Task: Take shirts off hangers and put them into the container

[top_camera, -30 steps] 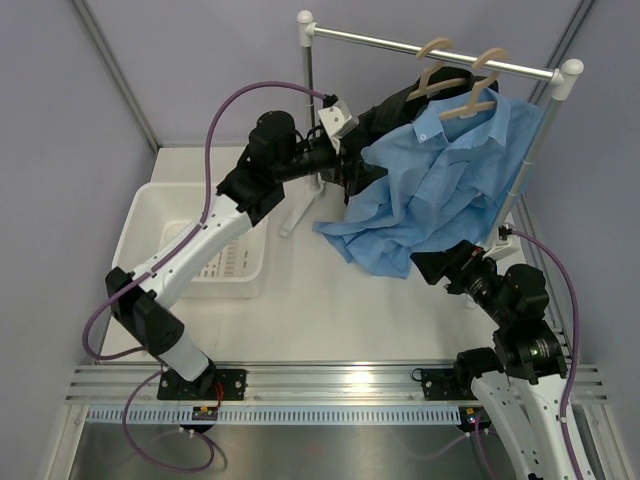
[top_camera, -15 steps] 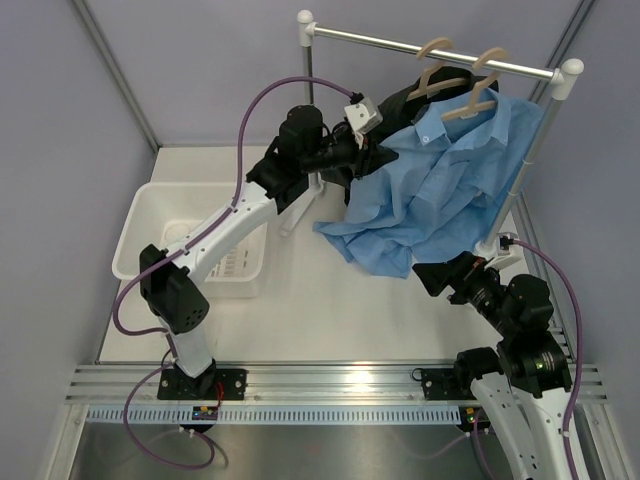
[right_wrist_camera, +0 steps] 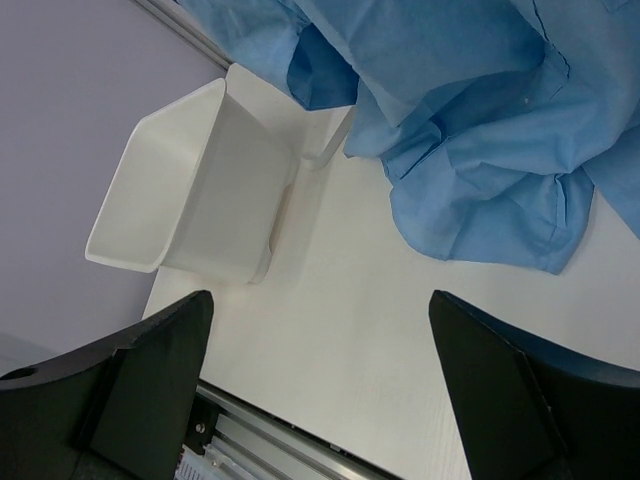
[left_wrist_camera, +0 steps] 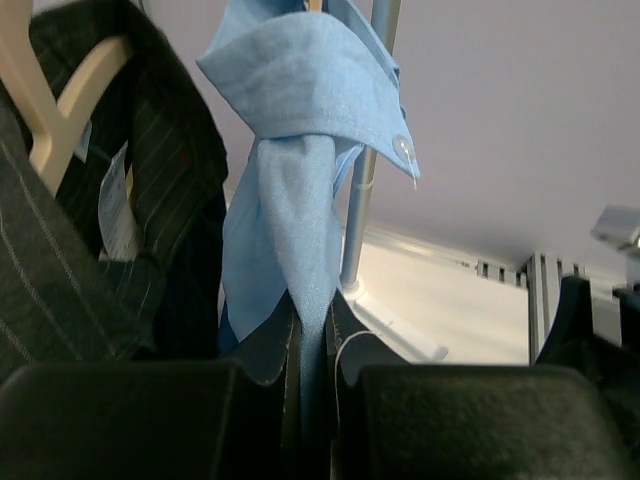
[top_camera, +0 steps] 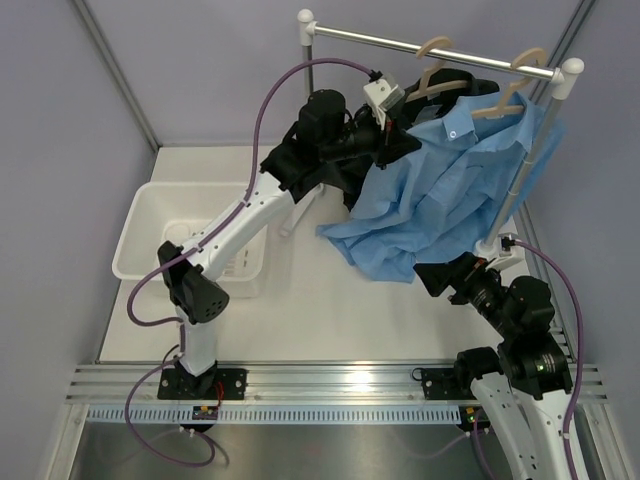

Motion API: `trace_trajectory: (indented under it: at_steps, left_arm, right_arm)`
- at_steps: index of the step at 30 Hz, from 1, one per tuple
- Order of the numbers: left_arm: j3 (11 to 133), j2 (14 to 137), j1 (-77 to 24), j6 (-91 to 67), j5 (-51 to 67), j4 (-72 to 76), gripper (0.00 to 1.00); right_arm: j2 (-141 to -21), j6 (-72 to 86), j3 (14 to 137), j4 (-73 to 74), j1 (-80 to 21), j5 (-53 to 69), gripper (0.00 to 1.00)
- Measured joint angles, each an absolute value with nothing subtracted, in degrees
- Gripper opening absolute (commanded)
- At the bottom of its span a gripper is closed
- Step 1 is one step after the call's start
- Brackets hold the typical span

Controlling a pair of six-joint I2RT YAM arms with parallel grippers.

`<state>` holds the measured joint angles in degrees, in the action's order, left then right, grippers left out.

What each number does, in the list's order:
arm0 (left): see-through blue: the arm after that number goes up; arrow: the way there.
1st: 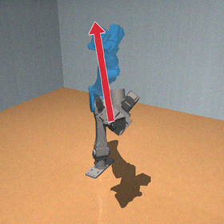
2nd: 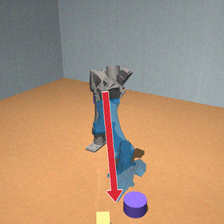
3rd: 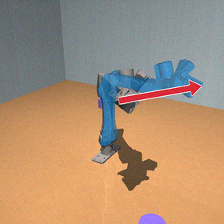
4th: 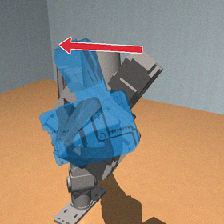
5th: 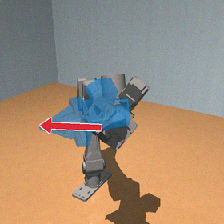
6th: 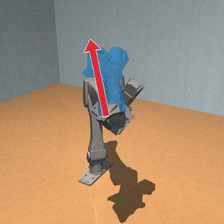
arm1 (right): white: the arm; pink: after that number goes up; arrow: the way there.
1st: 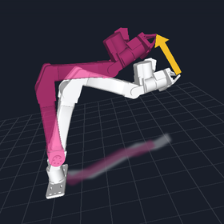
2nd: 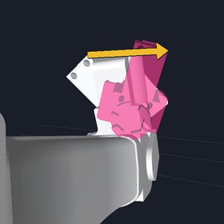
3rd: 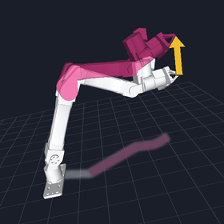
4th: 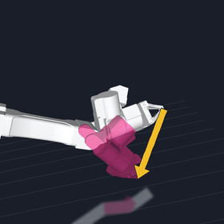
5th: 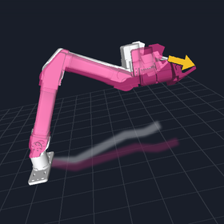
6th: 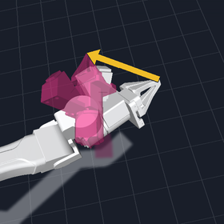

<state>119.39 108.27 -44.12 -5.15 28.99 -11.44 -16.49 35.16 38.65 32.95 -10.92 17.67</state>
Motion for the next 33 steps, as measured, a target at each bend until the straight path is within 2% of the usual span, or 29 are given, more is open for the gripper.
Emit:
trace_trajectory:
  at_steps: [8, 16, 23, 29, 33]
  left_arm:
    - [133.8, 117.49, -45.45, -10.92, 23.24, -17.41, 0.0]
    - [131.96, 120.7, -43.86, -14.7, 20.08, -20.47, 0.0]
    - [105.67, 107.04, -43.46, -16.51, 16.93, -21.02, 0.0]
    - [79.7, 83.18, -44.07, -18.48, 15.86, -20.47, 0.0]
    - [72.75, 69.95, -45.36, -19.7, 16.49, -20.58, 0.0]
  right_arm:
    - [-15.86, 34.87, 38.65, 33.3, -10.94, 17.67, 1.0]
    - [-15.92, 34.22, 38.65, 34.2, -10.94, 17.85, 1.0]
    - [-18.76, 32.6, 39.0, 34.2, -10.94, 20.16, 0.99]
    - [-24.77, 29.82, 44.01, 34.04, -10.94, 20.56, 0.99]
    - [-33.17, 27.9, 49.32, 32.21, -10.96, 20.91, 0.94]
